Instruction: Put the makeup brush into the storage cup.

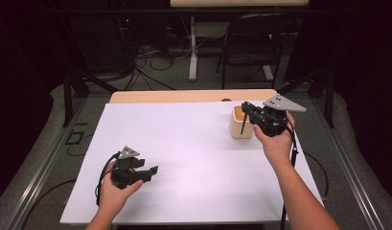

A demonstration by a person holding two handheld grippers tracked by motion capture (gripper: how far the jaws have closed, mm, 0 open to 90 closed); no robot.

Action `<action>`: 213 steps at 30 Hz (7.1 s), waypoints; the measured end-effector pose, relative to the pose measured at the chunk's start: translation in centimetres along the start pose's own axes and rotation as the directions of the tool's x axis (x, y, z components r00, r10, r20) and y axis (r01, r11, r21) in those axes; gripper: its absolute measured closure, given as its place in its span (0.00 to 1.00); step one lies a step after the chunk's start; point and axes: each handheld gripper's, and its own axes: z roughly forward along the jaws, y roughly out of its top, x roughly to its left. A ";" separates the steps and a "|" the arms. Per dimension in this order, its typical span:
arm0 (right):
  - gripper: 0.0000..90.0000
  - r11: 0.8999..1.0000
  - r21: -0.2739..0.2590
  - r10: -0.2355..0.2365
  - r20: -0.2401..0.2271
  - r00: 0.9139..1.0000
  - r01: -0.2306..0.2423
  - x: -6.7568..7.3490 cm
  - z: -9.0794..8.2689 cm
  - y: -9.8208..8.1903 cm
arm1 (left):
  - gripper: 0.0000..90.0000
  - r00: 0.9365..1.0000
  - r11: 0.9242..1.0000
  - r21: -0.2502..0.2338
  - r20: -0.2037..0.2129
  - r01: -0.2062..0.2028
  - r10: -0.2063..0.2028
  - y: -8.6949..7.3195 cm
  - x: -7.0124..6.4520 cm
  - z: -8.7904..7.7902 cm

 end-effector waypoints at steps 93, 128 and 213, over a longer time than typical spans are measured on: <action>0.93 0.996 0.089 0.010 0.164 0.986 -0.025 -3.3 6.4 -1.4 | 0.43 1.000 1.000 0.004 -0.011 0.015 -0.015 -0.4 0.7 0.1; 0.93 0.991 0.134 0.008 0.174 0.985 -0.032 -3.2 6.9 -4.5 | 0.43 1.000 1.000 0.007 -0.012 0.017 -0.017 -0.5 0.7 0.2; 0.43 0.986 0.155 -0.060 0.016 0.998 0.057 0.8 1.7 -5.4 | 0.43 1.000 1.000 0.004 -0.010 0.025 -0.025 -0.6 0.9 0.1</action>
